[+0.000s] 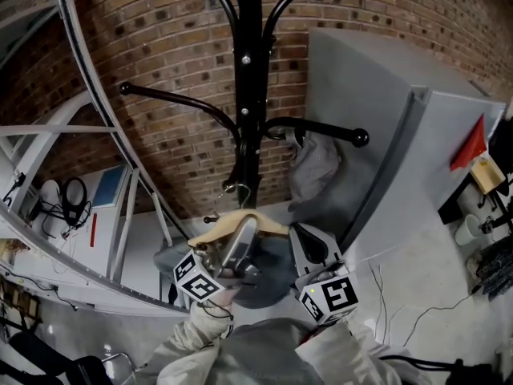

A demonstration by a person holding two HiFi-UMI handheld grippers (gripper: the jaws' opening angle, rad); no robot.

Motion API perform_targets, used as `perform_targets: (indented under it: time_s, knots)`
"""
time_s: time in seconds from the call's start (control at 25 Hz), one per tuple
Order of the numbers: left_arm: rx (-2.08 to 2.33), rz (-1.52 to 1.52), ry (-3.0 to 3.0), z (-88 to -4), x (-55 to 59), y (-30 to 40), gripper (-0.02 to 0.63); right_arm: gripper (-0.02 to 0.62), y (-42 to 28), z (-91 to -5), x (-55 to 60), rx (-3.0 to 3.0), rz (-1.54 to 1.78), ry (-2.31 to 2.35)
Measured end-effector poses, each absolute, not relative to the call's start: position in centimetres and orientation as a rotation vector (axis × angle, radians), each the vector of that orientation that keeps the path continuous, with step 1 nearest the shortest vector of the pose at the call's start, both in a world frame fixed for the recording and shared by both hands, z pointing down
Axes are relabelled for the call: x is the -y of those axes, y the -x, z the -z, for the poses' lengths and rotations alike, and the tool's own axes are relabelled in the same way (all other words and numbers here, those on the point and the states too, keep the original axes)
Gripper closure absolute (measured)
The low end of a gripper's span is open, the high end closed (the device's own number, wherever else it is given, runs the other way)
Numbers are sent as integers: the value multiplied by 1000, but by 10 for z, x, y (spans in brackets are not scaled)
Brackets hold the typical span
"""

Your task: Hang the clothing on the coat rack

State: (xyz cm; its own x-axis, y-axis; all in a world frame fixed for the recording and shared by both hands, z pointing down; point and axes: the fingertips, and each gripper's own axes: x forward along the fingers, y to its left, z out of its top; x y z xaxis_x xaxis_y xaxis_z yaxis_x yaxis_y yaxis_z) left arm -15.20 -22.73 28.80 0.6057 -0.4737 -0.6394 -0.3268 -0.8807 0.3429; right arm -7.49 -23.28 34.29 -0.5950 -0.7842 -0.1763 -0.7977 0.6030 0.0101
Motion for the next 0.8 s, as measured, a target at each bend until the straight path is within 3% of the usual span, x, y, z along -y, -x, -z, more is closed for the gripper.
perform_targets:
  time_s: [0.8]
  knots:
    - [640, 1100, -2564, -310, 271, 162, 503, 571, 78, -352, 255, -2675, -100, 1401]
